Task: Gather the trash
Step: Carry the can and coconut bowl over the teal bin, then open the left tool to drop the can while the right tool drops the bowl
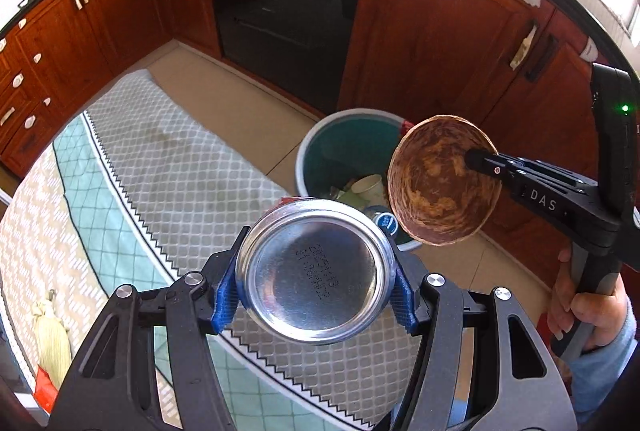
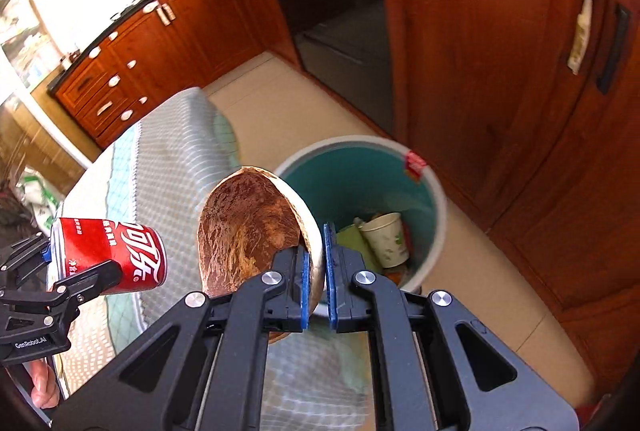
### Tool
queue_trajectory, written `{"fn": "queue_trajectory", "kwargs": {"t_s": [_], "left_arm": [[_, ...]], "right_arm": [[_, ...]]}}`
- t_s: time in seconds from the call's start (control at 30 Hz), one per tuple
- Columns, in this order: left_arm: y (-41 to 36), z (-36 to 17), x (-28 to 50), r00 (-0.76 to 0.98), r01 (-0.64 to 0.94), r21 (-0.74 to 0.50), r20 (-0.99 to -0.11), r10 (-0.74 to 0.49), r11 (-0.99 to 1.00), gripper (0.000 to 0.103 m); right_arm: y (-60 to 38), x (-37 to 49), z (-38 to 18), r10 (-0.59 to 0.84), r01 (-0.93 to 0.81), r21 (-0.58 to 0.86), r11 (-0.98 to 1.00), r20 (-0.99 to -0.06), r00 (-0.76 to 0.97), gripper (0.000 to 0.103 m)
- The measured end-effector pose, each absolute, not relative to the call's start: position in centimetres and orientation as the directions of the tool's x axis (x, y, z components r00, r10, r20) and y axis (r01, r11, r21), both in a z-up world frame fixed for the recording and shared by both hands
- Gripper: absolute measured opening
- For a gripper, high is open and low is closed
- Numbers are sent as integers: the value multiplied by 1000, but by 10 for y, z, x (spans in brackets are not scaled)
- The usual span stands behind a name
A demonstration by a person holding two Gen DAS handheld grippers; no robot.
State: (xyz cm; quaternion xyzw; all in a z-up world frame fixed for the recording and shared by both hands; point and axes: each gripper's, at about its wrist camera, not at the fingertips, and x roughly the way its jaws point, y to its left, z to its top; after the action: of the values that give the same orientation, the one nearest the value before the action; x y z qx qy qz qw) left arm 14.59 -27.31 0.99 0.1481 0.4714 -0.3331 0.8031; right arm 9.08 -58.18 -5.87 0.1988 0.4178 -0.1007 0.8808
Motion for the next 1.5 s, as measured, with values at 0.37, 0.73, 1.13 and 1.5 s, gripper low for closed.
{"fn": "queue_trajectory", "kwargs": {"t_s": [0.37,0.73,1.13,1.5], "left_arm": [[-346,-32,184,237,715,-112,-890,-390,690,62],[-387,-92,219,146,699,-131,-936,-319,703,62],[-374,-96,220,157,674,-124,-939,-305,728,76],[-357,-77,213,174,661,-138,-928,-329,737,79]], "right_arm": [[-639,96,-81,-118,466,200,862,-814,568,7],[-658,118,-117,-129,503,154,850,-866,484,7],[-653,133,-129,-115,485,141,863,-880,461,7],[-640,144,-136,-85,453,136,881,-897,434,15]]}}
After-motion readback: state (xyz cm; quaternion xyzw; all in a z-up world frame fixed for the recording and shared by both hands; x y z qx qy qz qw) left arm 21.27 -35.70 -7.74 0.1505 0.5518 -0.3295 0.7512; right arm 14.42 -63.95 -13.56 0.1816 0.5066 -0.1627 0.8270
